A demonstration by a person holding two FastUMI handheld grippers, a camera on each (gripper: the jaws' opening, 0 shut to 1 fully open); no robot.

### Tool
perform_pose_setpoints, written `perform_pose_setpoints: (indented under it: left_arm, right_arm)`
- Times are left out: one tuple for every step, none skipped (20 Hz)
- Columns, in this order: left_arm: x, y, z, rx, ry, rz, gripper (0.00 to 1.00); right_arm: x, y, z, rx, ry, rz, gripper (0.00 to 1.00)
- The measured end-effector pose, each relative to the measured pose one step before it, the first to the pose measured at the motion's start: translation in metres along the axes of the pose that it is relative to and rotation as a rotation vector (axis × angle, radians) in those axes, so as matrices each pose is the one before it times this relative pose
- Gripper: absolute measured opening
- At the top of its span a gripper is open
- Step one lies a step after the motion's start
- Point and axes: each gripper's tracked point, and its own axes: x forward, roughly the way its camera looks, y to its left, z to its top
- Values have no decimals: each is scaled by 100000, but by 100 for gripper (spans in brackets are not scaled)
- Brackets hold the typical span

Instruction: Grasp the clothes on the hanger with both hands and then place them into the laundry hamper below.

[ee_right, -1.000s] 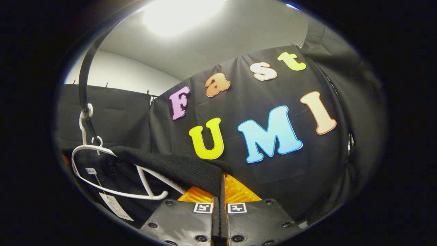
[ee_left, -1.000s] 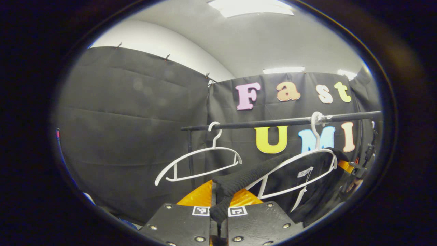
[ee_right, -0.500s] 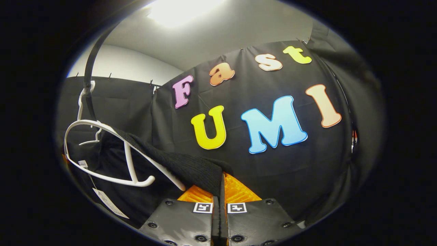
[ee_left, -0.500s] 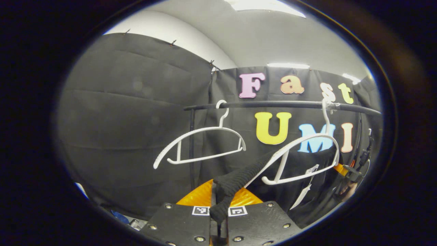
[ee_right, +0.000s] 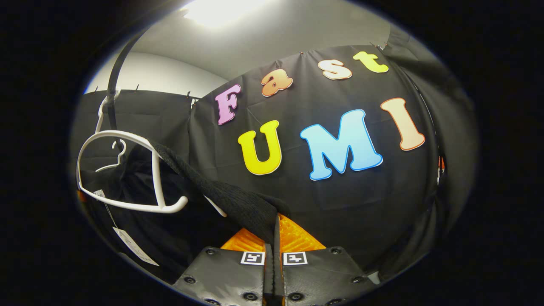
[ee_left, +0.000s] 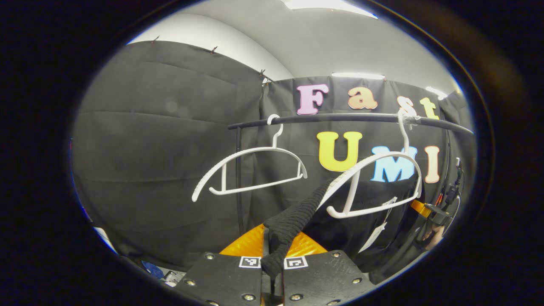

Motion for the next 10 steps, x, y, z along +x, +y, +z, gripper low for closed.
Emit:
perform_pose_setpoints:
  left_arm:
    - [181,-51,-76,735,503,-849,4]
    - [190,11,-45,281,448,-992,4]
    - [194,-94,-164,-230,811,-1024,5]
    - [131,-121,6,-445,516,-1204,5]
    - [223,31,-4,26,-21,-1011,5]
    - [75,-47,-26,180,-87,-1074,5]
    - [136,-90,-117,225,284,-1382,5]
    - [129,-87,-160,390,559,-1713,5]
    - [157,-14,-300,444,935,-1863,5]
    - [193,42,-318,20,804,-1848,5]
  right_arm:
    - [-89,-96,15,-781,-51,-811,2]
    - [-119,38,-1,-776,183,-872,2]
    - [-61,-83,-99,-882,624,-1081,2]
    - [-83,3,-95,-589,764,-1049,2]
    - [-202,21,-81,-724,540,-1028,2]
    - [-61,12,-56,-560,410,-897,2]
    - [-282,-155,-140,-866,430,-1372,0]
    - [-163,-74,26,-904,6,-1368,2]
    - [-69,93,-343,-1187,517,-853,0]
    - [32,158,-577,-815,1706,-420,2]
